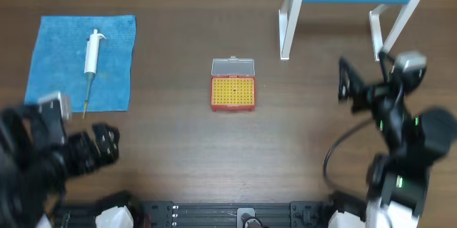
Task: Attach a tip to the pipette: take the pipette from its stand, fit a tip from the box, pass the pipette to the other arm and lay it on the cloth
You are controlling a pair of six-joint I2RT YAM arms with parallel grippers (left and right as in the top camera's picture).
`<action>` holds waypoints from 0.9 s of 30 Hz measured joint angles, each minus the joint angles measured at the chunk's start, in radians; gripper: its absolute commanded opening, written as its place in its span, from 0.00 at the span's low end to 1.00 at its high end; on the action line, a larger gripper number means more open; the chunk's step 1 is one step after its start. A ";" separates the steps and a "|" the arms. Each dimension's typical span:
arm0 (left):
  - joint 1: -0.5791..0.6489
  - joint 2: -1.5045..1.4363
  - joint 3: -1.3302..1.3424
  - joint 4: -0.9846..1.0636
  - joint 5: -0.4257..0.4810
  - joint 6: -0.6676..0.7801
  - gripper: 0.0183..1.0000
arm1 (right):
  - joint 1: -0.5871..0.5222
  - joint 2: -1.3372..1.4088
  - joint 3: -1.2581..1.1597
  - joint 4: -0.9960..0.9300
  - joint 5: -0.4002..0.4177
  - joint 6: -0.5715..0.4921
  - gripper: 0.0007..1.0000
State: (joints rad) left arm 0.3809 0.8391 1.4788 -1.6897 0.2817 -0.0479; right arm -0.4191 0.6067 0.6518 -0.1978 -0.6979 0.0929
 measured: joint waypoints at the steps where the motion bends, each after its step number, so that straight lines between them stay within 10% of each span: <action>1: 0.000 -0.047 -0.001 0.004 -0.001 -0.026 1.00 | -0.015 -0.061 0.000 -0.093 -0.011 -0.045 0.90; 14: 0.000 -0.211 -0.002 -0.001 -0.020 -0.186 1.00 | -0.046 -0.438 -0.116 -0.510 -0.119 -0.208 0.90; 27: 0.000 -0.211 -0.004 -0.001 -0.046 -0.190 1.00 | -0.046 -0.438 -0.178 -0.532 -0.128 -0.208 0.90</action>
State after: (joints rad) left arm 0.3809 0.6281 1.4750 -1.6909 0.2356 -0.2379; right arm -0.4648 0.1688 0.4740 -0.7296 -0.8261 -0.1146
